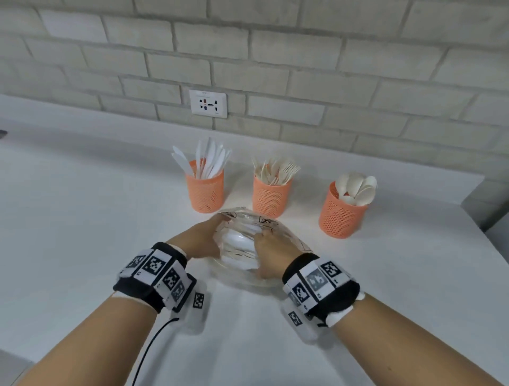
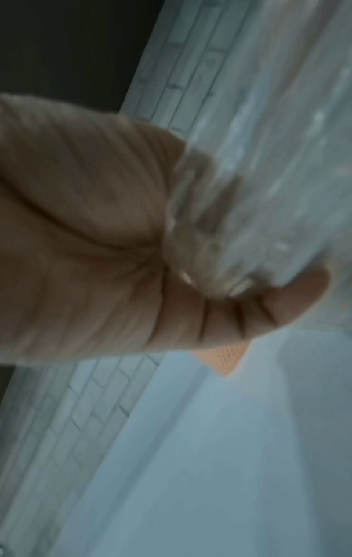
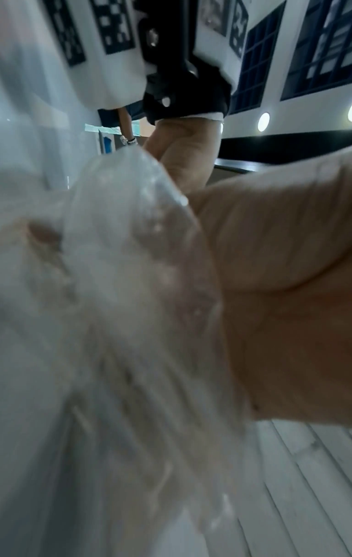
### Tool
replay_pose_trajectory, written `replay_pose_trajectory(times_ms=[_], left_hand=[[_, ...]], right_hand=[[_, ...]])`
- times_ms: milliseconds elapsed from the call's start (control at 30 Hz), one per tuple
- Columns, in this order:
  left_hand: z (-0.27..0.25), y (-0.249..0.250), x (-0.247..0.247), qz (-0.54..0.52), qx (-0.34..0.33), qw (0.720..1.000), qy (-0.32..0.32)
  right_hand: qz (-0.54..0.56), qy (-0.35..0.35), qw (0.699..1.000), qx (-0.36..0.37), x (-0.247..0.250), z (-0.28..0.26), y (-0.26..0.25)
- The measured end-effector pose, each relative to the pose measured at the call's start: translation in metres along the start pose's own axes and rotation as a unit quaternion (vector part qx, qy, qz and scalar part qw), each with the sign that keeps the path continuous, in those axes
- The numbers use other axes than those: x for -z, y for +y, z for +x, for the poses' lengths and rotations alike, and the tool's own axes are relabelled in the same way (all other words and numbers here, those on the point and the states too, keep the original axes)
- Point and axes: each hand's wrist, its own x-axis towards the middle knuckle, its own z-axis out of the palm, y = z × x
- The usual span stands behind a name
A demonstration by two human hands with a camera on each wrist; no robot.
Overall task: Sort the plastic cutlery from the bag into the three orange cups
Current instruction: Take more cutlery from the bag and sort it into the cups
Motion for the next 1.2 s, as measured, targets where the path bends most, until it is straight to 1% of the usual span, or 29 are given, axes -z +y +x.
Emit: replay_pose_trajectory(times_ms=[100,167,267,300,433,533,633,667,700,767,833,900,933,1000,1033,1100,1167,1200], left_hand=[[-0.007,-0.017,0.006,-0.158,-0.029,0.987,-0.003],[-0.011,-0.026,0.012,-0.211,-0.039,0.977,0.002],[-0.017,-0.036,0.018,-0.263,-0.051,0.964,-0.001],[-0.018,-0.039,0.019,-0.278,-0.051,0.959,-0.005],[-0.017,-0.05,0.018,-0.35,-0.047,0.935,0.011],[-0.016,-0.053,0.019,-0.388,-0.055,0.92,0.017],[-0.017,-0.057,0.022,-0.435,-0.056,0.899,0.005],[-0.017,-0.059,0.023,-0.44,-0.056,0.896,-0.001],[-0.017,-0.06,0.026,-0.436,-0.052,0.898,-0.003],[-0.02,-0.062,0.031,-0.409,-0.045,0.912,-0.007],[-0.023,-0.063,0.035,-0.392,-0.04,0.919,-0.016],[-0.026,-0.062,0.036,-0.412,-0.035,0.91,-0.021],[-0.027,-0.059,0.035,-0.434,-0.037,0.9,-0.022],[-0.028,-0.051,0.035,-0.472,-0.045,0.88,-0.02],[-0.027,-0.049,0.035,-0.474,-0.049,0.879,-0.014],[-0.025,-0.046,0.037,-0.444,-0.054,0.894,-0.003],[-0.025,-0.05,0.04,-0.387,-0.053,0.92,0.012],[-0.026,-0.053,0.041,-0.368,-0.051,0.929,0.009]], right_hand=[[0.026,0.007,1.0,-0.012,-0.005,0.01,-0.013],[0.029,-0.004,1.0,-0.004,0.001,0.017,-0.019],[0.017,-0.035,0.999,0.01,0.013,0.025,-0.026],[0.012,-0.035,0.999,0.015,0.013,0.028,-0.028],[0.004,-0.008,1.0,0.02,0.003,0.033,-0.039],[0.041,-0.011,0.999,0.019,0.003,0.033,-0.042],[0.079,-0.025,0.996,0.026,0.011,0.033,-0.041],[0.1,-0.029,0.994,0.026,0.013,0.033,-0.04],[0.123,-0.025,0.992,0.026,0.014,0.034,-0.039],[0.187,-0.007,0.982,0.024,0.016,0.036,-0.035],[0.28,-0.005,0.96,0.026,0.02,0.035,-0.032],[0.335,-0.021,0.942,0.024,0.023,0.034,-0.031],[0.332,-0.031,0.942,0.028,0.023,0.034,-0.03],[0.276,-0.045,0.959,0.039,0.019,0.036,-0.033],[0.255,-0.041,0.965,0.045,0.016,0.036,-0.035],[0.281,-0.016,0.958,0.062,0.014,0.033,-0.036],[0.343,0.015,0.936,0.078,0.019,0.027,-0.034],[0.364,0.023,0.927,0.081,0.022,0.025,-0.032]])
